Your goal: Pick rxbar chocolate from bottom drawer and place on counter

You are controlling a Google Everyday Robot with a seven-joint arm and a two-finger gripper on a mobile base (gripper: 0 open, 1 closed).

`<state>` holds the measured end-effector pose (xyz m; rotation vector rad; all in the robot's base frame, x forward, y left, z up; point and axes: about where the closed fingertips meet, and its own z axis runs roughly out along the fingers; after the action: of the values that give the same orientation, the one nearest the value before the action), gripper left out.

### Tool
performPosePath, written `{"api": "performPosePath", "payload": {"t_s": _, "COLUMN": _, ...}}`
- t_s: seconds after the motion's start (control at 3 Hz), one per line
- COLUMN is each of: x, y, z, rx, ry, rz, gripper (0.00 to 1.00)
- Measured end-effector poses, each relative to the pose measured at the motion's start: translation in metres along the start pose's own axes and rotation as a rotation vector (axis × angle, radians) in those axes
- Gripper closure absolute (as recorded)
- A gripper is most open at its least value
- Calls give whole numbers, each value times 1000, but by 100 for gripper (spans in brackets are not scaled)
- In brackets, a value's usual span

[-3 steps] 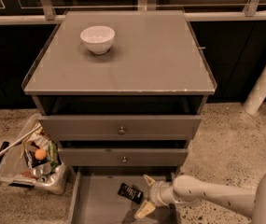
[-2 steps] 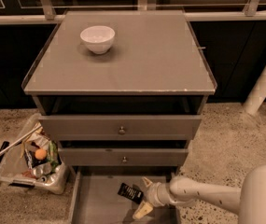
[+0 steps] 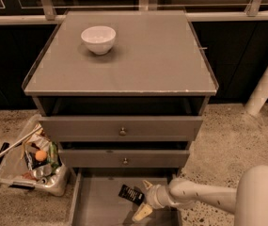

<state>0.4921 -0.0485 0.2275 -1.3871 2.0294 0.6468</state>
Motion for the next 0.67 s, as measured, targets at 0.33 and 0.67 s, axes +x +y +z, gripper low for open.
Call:
{"api": "performPosePath", "payload": {"t_s": 0.33, "x": 8, "y": -7, "z": 15, "rx": 7, "ry": -30, "rz": -10, "gripper": 0}}
{"api": "performPosePath", "payload": {"t_s": 0.67, "x": 20, "y": -24, "z": 31, "rx": 47, "ry": -70, "rz": -28, "gripper": 0}}
